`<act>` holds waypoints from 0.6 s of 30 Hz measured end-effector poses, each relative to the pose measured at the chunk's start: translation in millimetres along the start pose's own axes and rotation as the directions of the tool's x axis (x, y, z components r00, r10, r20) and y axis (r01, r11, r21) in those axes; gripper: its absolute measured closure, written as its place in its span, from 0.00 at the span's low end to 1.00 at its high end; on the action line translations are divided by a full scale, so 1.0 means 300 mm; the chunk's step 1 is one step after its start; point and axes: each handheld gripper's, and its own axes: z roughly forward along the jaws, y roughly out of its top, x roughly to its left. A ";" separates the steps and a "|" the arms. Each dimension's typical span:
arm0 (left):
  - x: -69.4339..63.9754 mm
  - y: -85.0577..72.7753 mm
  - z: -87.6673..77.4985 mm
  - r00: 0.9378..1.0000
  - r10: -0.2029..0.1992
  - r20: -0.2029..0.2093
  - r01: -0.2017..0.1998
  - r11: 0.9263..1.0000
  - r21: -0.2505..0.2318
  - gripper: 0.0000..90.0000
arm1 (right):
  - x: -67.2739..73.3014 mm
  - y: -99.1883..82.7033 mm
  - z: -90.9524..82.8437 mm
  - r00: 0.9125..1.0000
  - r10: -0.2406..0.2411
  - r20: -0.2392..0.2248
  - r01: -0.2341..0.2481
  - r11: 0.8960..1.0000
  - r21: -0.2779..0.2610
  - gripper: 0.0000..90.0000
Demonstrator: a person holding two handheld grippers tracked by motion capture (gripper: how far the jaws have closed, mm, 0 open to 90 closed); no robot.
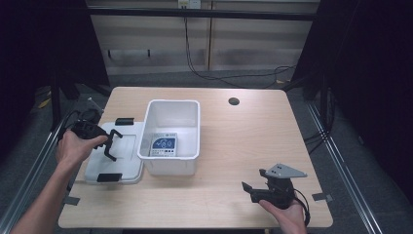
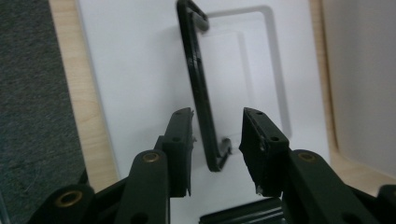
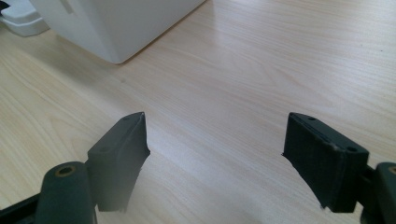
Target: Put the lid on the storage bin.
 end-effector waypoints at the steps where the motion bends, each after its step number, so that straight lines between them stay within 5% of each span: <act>1: 0.003 0.005 0.003 1.000 -0.011 0.002 0.011 1.000 0.008 0.73 | 0.001 0.000 0.000 1.000 0.000 -0.001 0.000 1.000 0.000 0.23; 18: -0.022 0.088 0.071 0.996 -0.075 -0.055 0.081 0.990 0.114 0.84 | 0.007 -0.003 0.004 1.000 -0.007 -0.014 0.007 1.000 0.014 0.23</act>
